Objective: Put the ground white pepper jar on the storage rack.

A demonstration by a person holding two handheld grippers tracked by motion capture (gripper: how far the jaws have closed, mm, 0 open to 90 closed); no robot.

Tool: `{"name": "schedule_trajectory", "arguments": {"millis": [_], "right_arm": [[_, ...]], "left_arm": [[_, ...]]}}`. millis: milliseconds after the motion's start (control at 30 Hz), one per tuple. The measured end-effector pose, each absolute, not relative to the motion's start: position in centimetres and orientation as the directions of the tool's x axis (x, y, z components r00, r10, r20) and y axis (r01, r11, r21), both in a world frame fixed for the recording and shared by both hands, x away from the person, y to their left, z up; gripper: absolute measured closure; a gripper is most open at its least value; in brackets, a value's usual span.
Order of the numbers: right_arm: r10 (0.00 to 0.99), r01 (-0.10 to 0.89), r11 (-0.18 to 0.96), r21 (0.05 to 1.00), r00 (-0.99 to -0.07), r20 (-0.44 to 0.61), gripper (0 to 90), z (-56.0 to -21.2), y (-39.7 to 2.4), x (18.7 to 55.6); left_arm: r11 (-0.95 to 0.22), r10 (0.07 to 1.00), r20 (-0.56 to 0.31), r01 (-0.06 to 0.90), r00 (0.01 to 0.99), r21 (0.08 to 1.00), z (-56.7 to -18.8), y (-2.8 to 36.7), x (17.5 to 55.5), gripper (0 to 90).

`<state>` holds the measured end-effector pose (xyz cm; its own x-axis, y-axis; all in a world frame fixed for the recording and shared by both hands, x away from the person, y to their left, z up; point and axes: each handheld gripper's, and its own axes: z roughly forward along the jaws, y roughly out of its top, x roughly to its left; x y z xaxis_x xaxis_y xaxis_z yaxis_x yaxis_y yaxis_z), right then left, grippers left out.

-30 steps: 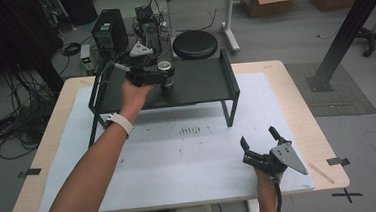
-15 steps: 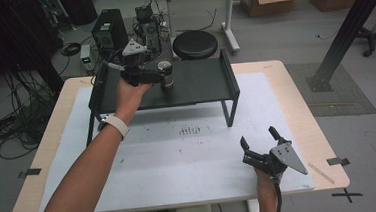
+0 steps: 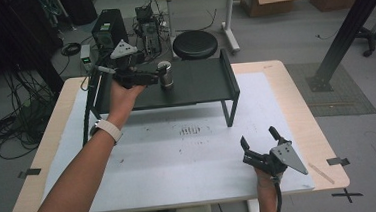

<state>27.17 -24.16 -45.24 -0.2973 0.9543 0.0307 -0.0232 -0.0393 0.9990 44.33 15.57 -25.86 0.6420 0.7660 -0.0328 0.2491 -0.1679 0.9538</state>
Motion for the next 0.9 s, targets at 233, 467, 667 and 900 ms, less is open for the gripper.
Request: {"name": "schedule_trajectory", "arguments": {"millis": [233, 467, 667, 900], "right_arm": [[0.954, -0.023, -0.036, 0.999, -0.297, 0.027, 0.0, -45.2, -24.1, 27.2], [0.954, -0.021, -0.035, 0.999, -0.298, 0.027, 0.0, -45.2, -24.1, 27.2], [0.954, -0.020, -0.032, 0.999, -0.298, 0.025, 0.0, -45.2, -24.1, 27.2], [0.954, -0.019, -0.030, 0.999, -0.298, 0.023, 0.0, -45.2, -24.1, 27.2]], "left_arm": [[-0.171, 0.746, -0.014, 0.212, 0.666, 0.962, -25.3, 16.2, 42.9, 1.4], [-0.145, 0.747, -0.026, 0.201, 0.665, 0.969, -25.1, 16.8, 42.1, 1.4], [-0.140, 0.740, -0.030, 0.197, 0.672, 0.970, -25.4, 17.6, 41.5, 0.9], [-0.117, 0.738, -0.027, 0.168, 0.675, 0.979, -25.3, 18.5, 40.3, 0.9]]}}
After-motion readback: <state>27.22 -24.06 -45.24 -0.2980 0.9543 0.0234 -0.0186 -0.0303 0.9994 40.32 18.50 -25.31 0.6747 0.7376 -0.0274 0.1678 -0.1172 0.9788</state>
